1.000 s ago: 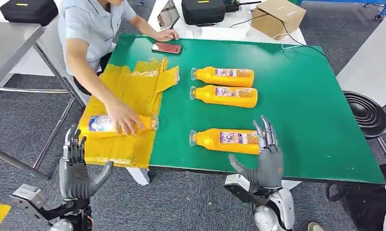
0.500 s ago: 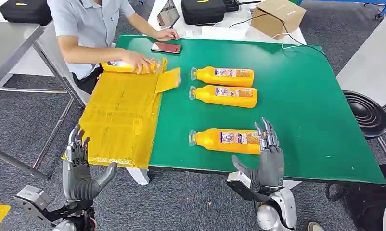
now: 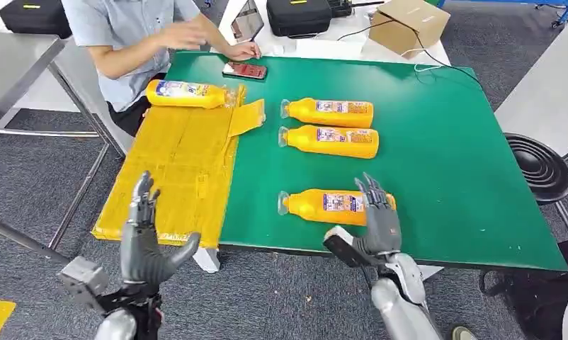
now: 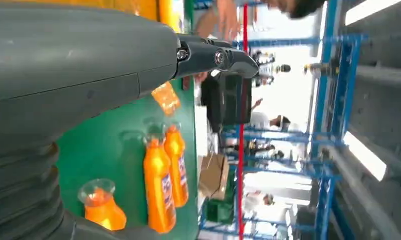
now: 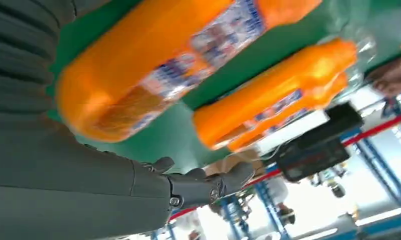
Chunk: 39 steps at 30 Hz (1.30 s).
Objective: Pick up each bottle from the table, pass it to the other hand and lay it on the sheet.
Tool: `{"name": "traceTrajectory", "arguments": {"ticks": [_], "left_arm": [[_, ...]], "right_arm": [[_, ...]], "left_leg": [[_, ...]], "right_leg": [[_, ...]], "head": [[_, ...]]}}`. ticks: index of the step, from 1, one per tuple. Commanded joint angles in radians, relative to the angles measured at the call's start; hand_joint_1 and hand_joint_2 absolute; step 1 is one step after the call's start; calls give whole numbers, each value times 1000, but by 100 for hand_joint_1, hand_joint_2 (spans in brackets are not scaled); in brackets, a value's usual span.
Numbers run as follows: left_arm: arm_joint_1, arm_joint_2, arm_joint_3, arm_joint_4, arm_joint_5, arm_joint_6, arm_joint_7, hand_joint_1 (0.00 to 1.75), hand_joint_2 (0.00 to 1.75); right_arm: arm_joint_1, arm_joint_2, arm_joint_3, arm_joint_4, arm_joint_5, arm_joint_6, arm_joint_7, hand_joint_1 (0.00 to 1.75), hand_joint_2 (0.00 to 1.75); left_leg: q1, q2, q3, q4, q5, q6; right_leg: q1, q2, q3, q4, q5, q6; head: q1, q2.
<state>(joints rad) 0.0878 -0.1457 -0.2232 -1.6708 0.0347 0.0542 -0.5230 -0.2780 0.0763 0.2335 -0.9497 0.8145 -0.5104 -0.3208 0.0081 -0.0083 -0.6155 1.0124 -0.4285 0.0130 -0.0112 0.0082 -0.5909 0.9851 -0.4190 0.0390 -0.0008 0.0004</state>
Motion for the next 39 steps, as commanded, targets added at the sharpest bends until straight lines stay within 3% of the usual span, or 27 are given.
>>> {"name": "traceTrajectory", "arguments": {"ticks": [1, 8, 10, 15, 20, 27, 34, 39], "left_arm": [[-101, 18, -85, 158, -6, 17, 4, 0, 175], [-103, 19, -71, 162, -3, 14, 19, 0, 175], [-106, 10, -64, 170, 8, 6, 35, 0, 175], [-103, 8, -51, 174, 20, -10, 59, 0, 175], [-102, 7, -45, 173, 20, -13, 64, 0, 175], [-85, 4, -31, 142, 29, -49, 94, 0, 175], [-58, -1, -7, 115, 56, -100, 116, 0, 175], [-58, -1, -7, 114, 56, -101, 116, 0, 175]], "right_arm": [[-161, 1, 98, 303, 85, -15, 121, 0, 175], [-204, -5, 116, 325, 193, -74, 195, 0, 175], [-230, -11, 133, 311, 251, -12, 281, 0, 175], [-224, -11, 125, 337, 247, 108, 330, 0, 175], [-212, -15, 133, 345, 263, 106, 344, 0, 175], [-212, -31, 181, 330, 357, 196, 464, 0, 175], [-177, -62, 185, 270, 362, 290, 480, 0, 175], [-177, -64, 184, 270, 361, 290, 479, 0, 175]], "left_leg": [[-1, 0, 6, -2, 0, -1], [0, 2, 5, -1, -1, 0], [-1, 2, 4, 0, -1, 0], [0, 0, 4, -1, 0, -1], [0, 0, 4, -1, -1, 0], [0, 0, 3, -1, 0, 0], [0, -1, 7, -1, 0, 0], [0, -2, 9, -1, 0, 0]], "right_leg": [[0, -1, 6, -2, -1, -2], [0, 0, 5, -1, -1, -1], [-1, 1, 4, 0, -1, -1], [0, -1, 5, -1, -1, -2], [0, -1, 4, -1, -2, -1], [0, -1, 3, -1, -1, -1], [0, -2, 7, -2, -1, -1], [0, -3, 10, -2, -1, -1]], "head": [[0, 0], [0, 0], [0, 0], [0, 0], [0, 0], [0, 0], [0, 0], [0, 0]]}}
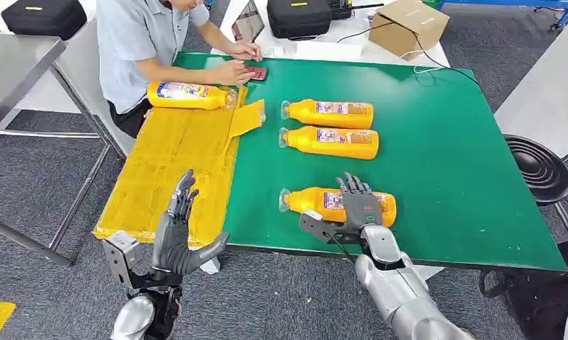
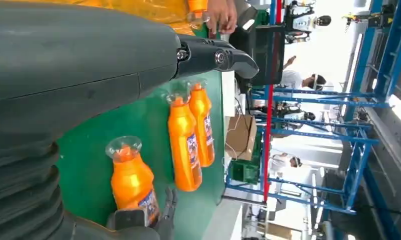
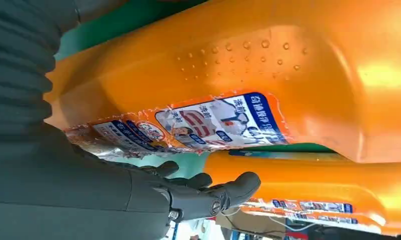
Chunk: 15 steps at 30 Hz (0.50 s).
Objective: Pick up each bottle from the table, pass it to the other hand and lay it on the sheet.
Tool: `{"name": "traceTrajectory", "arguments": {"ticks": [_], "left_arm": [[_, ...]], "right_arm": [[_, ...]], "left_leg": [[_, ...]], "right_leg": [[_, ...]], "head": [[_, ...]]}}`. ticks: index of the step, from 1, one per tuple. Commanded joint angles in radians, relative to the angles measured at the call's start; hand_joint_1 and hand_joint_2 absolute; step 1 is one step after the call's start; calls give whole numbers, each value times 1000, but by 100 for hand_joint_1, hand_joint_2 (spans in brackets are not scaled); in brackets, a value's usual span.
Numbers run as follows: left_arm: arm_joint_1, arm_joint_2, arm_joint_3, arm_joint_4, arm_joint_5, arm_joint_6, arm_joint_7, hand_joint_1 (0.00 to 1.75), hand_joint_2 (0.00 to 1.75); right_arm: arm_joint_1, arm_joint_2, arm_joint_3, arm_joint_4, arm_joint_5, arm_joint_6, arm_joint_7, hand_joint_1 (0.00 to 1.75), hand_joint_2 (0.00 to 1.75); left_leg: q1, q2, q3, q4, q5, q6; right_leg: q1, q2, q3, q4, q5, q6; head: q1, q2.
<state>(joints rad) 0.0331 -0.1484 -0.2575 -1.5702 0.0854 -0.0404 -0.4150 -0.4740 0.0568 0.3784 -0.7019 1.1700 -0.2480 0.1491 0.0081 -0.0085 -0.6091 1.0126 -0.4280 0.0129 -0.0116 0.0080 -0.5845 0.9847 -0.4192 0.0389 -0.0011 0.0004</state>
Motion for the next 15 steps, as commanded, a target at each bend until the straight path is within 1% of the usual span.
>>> {"name": "traceTrajectory", "arguments": {"ticks": [1, 6, 8, 9, 11, 13, 15], "left_arm": [[-3, 2, 27, 14, 5, -6, 8, 0, 175], [16, 3, 35, -12, 14, -25, 20, 0, 175], [23, 6, 35, -25, 9, -32, 26, 0, 175], [25, 6, 36, -29, 9, -32, 27, 0, 175], [28, 20, 19, -45, -52, -25, 2, 0, 175], [35, 18, 15, -54, -57, -26, 0, 0, 175], [34, 17, 15, -48, -58, -26, 1, 0, 175]], "right_arm": [[19, -45, 39, 23, 6, 28, 9, 0, 175], [33, -85, 51, -3, 36, 88, 71, 0, 175], [51, -104, 48, -45, 37, 106, 77, 0, 175], [56, -109, 48, -57, 39, 113, 80, 0, 175], [72, -122, 51, -87, 42, 133, 85, 0, 175], [82, -128, 43, -98, 35, 140, 86, 0, 175], [87, -134, 33, -92, 26, 146, 87, 0, 175]], "left_leg": [[0, -1, 3, -1, 0, 0], [0, -3, 5, -2, 0, 0], [0, -2, 6, -1, 0, 0], [0, -3, 7, -2, 0, 0], [0, -3, 7, -1, 0, 0], [0, -4, 8, -2, 0, 0], [0, -2, 7, -1, 0, 0]], "right_leg": [[0, -2, 4, -1, -1, -1], [0, -4, 6, -2, -1, -1], [0, -3, 7, -2, -1, -1], [0, -4, 8, -2, -1, -1], [0, -4, 8, -2, -1, -1], [1, -6, 9, -3, -1, -2], [0, -3, 8, -2, -1, -1]], "head": [[0, 0], [0, 0], [0, 0], [0, 0], [0, 0], [0, 0], [0, 0]]}}
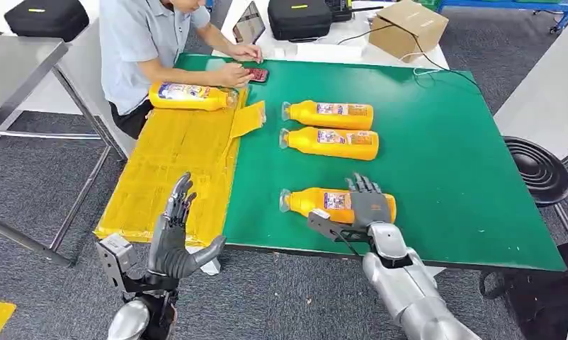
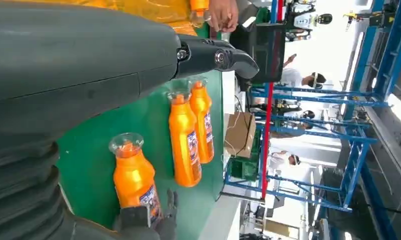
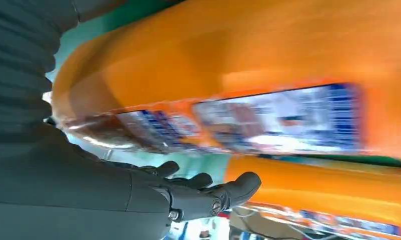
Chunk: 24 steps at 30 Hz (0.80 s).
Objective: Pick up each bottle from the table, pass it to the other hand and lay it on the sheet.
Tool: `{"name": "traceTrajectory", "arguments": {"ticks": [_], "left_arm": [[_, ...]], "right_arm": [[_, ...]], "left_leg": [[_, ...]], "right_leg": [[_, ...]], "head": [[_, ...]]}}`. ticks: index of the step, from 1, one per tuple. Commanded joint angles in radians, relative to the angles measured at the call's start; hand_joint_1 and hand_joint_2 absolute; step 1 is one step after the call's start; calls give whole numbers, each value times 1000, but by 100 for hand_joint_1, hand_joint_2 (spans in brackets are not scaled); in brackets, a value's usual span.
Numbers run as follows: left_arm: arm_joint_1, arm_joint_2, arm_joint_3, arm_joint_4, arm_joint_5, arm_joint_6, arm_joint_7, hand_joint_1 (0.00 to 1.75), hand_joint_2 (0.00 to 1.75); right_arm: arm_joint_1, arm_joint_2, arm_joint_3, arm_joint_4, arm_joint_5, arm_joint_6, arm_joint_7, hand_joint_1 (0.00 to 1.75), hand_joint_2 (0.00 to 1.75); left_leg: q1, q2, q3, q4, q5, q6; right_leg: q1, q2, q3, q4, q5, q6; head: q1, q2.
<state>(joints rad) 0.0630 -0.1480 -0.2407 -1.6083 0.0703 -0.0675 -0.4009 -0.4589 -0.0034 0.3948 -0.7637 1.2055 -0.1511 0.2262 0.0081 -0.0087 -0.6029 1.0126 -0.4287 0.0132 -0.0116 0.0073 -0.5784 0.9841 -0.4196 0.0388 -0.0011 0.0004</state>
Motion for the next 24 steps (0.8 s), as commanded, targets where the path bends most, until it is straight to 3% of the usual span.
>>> {"name": "traceTrajectory", "arguments": {"ticks": [1, 3, 4, 5, 6, 12, 15, 17, 20, 24], "left_arm": [[1, 16, 0, -3, -42, 2, -12, 0, 175], [-4, 15, 1, 7, -40, 2, -10, 0, 175], [-10, 17, -2, 15, -36, -2, -6, 0, 175], [-16, 18, -4, 22, -34, -2, -4, 0, 175], [-23, 19, -6, 33, -30, -3, -2, 0, 175], [-49, 19, -11, 71, -15, -4, 0, 0, 175], [-90, 23, -28, 129, 8, -3, -5, 0, 175], [-102, 23, -36, 145, 14, 0, -10, 0, 175], [-117, 37, -56, 157, 34, 16, -28, 0, 175], [-117, 42, -59, 156, 39, 19, -30, 0, 175]], "right_arm": [[74, -75, 7, -25, -22, 46, 0, 0, 175], [74, -74, -11, -2, -44, 40, -16, 0, 175], [71, -77, -20, 16, -61, 39, -36, 110, 175], [68, -80, -28, 33, -75, 36, -53, 110, 175], [58, -77, -40, 68, -88, 26, -65, 175, 175], [34, -55, -90, 151, -149, -17, -117, 175, 175], [21, -26, -160, 255, -234, -98, -238, 175, 175], [16, -22, -163, 296, -238, -126, -259, 175, 175], [37, 12, -244, 320, -366, -156, -431, 175, 175], [41, 27, -253, 327, -379, -184, -449, 175, 175]], "left_leg": [[0, -2, 2, -1, 0, 0], [0, -4, 3, -2, 1, 0], [0, -4, 3, -2, 1, 0], [0, -4, 3, -2, 1, 0], [0, -4, 3, -2, 1, 0], [0, -5, 4, -2, 1, 0], [0, -3, 5, -2, 1, 0], [1, -6, 6, -3, 1, 0], [0, -3, 6, -3, 1, 0], [1, -3, 7, -3, 1, -1]], "right_leg": [[0, -3, 3, -2, 0, -1], [0, -5, 4, -3, -1, -1], [1, -5, 4, -3, -1, -1], [1, -5, 4, -3, -1, -1], [1, -6, 5, -3, 0, -1], [1, -6, 5, -3, 0, -1], [1, -4, 6, -3, 0, -1], [1, -7, 7, -5, 0, -1], [1, -4, 7, -4, 0, -1], [1, -5, 8, -5, 1, -2]], "head": [[0, 0], [0, 0], [0, 0], [0, 0], [1, 0], [0, 0], [0, 0], [0, 0], [0, 0], [0, 0]]}}
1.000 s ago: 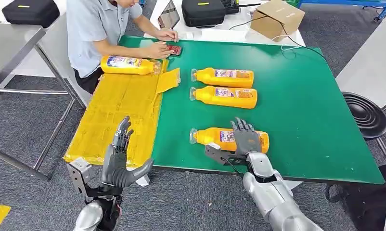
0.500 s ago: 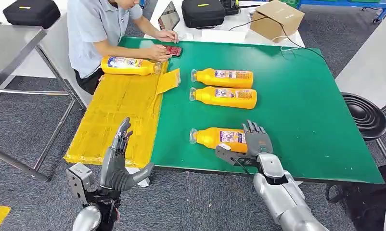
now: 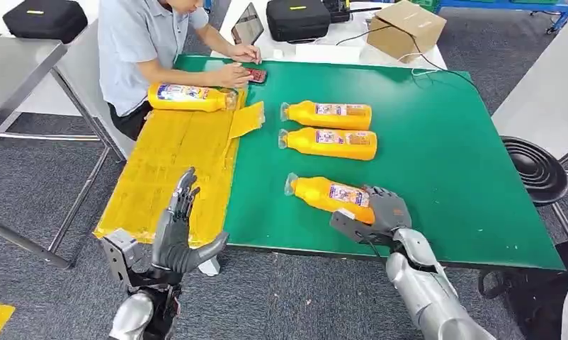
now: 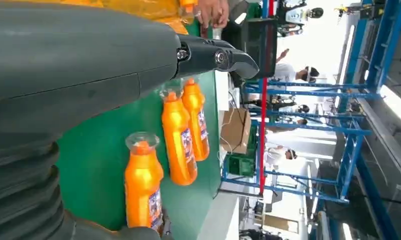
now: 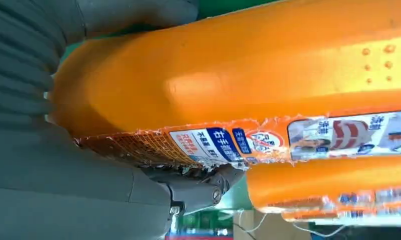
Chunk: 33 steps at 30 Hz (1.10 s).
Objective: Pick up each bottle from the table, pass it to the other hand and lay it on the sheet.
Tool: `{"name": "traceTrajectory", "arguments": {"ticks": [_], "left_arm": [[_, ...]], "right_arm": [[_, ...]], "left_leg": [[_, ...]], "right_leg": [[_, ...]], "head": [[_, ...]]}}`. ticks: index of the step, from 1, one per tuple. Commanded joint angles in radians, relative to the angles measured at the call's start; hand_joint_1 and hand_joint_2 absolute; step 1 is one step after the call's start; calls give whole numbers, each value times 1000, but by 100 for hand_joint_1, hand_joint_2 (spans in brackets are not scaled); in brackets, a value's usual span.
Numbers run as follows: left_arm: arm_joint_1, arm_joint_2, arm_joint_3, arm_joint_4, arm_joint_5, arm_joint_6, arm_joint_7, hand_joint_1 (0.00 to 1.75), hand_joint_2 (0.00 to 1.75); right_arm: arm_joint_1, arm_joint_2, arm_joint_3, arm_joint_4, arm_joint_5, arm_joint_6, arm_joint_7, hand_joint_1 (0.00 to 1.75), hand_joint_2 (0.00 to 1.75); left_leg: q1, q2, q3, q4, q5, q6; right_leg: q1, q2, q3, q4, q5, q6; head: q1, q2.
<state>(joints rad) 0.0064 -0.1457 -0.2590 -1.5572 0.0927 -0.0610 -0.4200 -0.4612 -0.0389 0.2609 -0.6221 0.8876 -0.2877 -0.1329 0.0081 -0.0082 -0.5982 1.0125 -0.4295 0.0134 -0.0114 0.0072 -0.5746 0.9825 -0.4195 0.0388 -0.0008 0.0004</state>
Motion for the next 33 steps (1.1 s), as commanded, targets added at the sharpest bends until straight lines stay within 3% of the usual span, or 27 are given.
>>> {"name": "traceTrajectory", "arguments": {"ticks": [1, 5, 7, 9, 12, 15, 17, 19, 23, 33], "left_arm": [[-60, 39, -41, 105, 16, 13, -11, 0, 175], [-53, 46, -45, 92, 29, 26, -12, 0, 175], [-42, 37, -30, 83, 46, 50, -16, 0, 175], [-28, 2, 6, 76, 107, 107, 12, 0, 175], [-36, -41, 46, 155, 390, 208, 274, 0, 175], [-73, 7, -74, 313, 360, 139, 210, 0, 175], [-65, 1, -87, 324, 355, 136, 195, 0, 175], [-65, 36, -162, 319, 308, 85, 192, 0, 175], [-50, 54, -261, 283, 148, 42, 90, 0, 175], [-39, 27, -254, 162, 161, 16, 44, 0, 175]], "right_arm": [[43, 62, -119, 186, -61, -47, -90, 175, 175], [43, 76, -137, 175, -93, -107, -144, 175, 175], [60, 123, -221, 94, -260, -59, -275, 175, 175], [111, 157, -213, -80, -367, -2, -345, 175, 175], [208, 177, -108, -378, -470, 23, -299, 175, 175], [216, 178, 27, -523, -560, 44, -302, 175, 175], [213, 179, 43, -535, -569, 38, -290, 175, 175], [208, 166, 74, -548, -617, 49, -325, 175, 175], [165, 158, 157, -521, -629, 92, -318, 175, 175], [117, 203, 287, -287, -625, 195, -331, 175, 175]], "left_leg": [[1, -3, 2, -3, 2, -1], [1, 1, 4, -2, 0, -1], [1, 2, 4, -2, 0, -1], [1, 3, 3, -2, 0, -1], [1, 6, 2, -1, -1, -1], [0, 4, 1, -3, 0, -1], [-1, 3, -4, -1, 0, -1], [-1, 3, -8, -1, 0, -1], [0, 2, -8, -1, 0, -1], [0, 4, -12, -1, 0, -2]], "right_leg": [[1, -4, 3, -3, 1, -2], [2, -1, 4, -3, 0, -2], [1, -1, 4, -2, 0, -2], [2, 1, 3, -2, 1, -2], [1, 4, 0, 0, 0, -2], [1, 2, 0, 0, 0, -3], [0, 2, -4, 2, 0, -1], [0, 2, -8, 3, -1, -1], [0, 1, -8, 2, -1, -1], [1, 4, -11, 2, 0, -2]], "head": [[0, 0], [0, 0], [0, 0], [0, 0], [0, 0], [0, 0], [0, 0], [0, 0], [0, 0], [0, 0]]}}
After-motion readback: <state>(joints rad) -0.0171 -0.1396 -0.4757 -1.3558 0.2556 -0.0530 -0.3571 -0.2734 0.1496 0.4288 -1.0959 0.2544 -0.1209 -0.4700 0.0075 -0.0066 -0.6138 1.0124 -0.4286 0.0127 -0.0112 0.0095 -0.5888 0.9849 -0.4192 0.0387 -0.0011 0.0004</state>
